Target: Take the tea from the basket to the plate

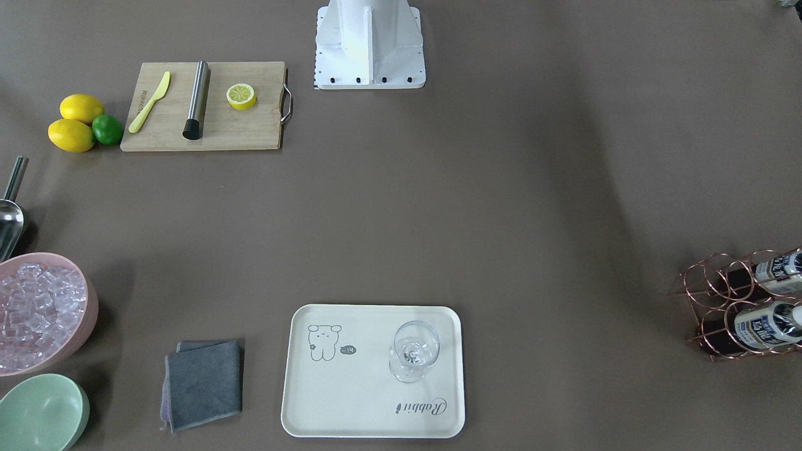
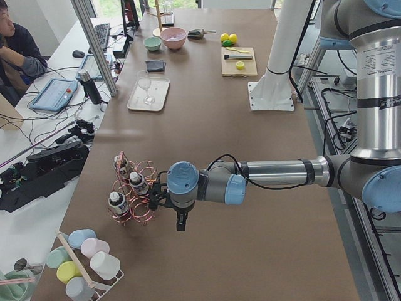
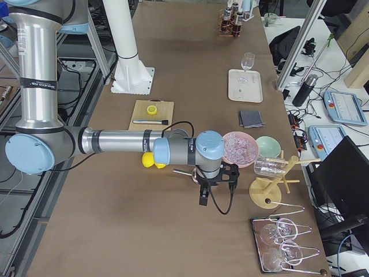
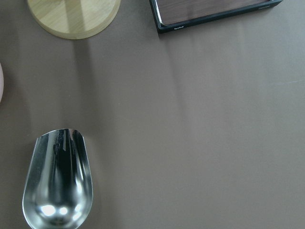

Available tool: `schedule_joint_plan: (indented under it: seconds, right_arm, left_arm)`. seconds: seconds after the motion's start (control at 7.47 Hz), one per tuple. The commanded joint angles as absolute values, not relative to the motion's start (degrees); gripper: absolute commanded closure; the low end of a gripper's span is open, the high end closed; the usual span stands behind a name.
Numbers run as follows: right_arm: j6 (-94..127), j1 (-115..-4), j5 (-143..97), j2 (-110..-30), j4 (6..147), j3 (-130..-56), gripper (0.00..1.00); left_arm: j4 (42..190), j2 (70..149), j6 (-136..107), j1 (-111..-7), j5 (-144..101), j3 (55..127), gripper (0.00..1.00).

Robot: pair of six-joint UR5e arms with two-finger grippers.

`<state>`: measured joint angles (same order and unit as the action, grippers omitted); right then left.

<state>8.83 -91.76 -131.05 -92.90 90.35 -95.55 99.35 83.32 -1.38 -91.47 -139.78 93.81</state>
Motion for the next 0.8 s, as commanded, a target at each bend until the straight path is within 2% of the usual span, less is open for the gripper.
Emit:
schedule_joint_plan:
  seconds: [0.0, 0.4, 0.67]
  right_arm:
    - [8.88, -91.76, -131.04, -92.9, 90.35, -95.71, 0.0]
    - [8.88, -91.76, -131.04, -92.9, 90.35, -95.71, 0.0]
    - [8.88, -91.76, -131.04, -92.9, 90.35, -95.71, 0.0]
  left_arm:
    - [99.14, 86.3, 8.88, -91.32, -139.31, 95.01, 0.02]
    - [98.79, 90.69, 30.95, -92.28, -136.34, 94.83, 0.03]
    - [89.8, 96.82, 43.51, -93.07, -135.01, 94.57, 0.03]
